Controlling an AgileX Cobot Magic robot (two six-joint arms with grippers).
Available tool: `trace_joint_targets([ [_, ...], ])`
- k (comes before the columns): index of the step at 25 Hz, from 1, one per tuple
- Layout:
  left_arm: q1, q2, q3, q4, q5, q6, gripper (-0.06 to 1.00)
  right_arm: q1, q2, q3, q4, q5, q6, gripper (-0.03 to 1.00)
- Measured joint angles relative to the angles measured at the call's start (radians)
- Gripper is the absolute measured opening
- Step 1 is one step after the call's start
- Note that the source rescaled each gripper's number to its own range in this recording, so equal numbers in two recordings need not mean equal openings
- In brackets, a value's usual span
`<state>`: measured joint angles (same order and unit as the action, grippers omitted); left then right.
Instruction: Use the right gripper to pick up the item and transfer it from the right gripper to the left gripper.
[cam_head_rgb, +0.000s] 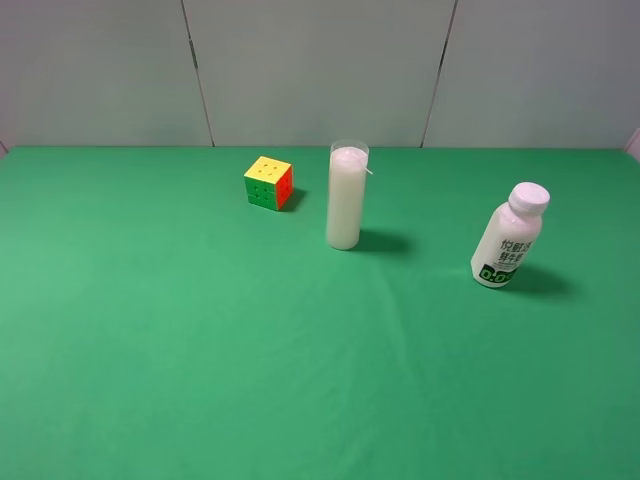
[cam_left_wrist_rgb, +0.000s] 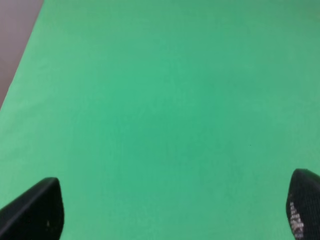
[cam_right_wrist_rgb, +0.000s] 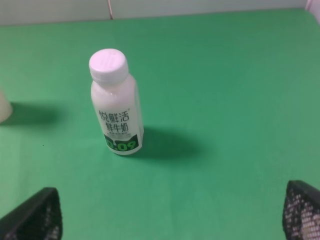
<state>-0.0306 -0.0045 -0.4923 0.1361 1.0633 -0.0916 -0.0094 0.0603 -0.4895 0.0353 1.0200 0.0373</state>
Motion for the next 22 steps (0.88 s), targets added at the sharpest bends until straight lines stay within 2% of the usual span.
trace_joint_targets([
  [11, 0.0, 0.0, 0.0, 0.0, 0.0, 0.0, 1.0, 0.0, 0.0, 0.0, -0.001, 0.0, 0.0, 0.9],
  [14, 0.0, 0.0, 0.0, 0.0, 0.0, 0.0, 1.0, 0.0, 0.017, -0.011, -0.023, 0.024, 0.003, 0.98],
  [17, 0.0, 0.0, 0.0, 0.0, 0.0, 0.0, 1.0, 0.0, 0.131, -0.072, -0.059, 0.071, 0.006, 1.0],
  [22, 0.0, 0.0, 0.0, 0.001, 0.0, 0.0, 1.0, 0.051, 0.479, -0.292, -0.08, 0.125, 0.019, 1.0],
])
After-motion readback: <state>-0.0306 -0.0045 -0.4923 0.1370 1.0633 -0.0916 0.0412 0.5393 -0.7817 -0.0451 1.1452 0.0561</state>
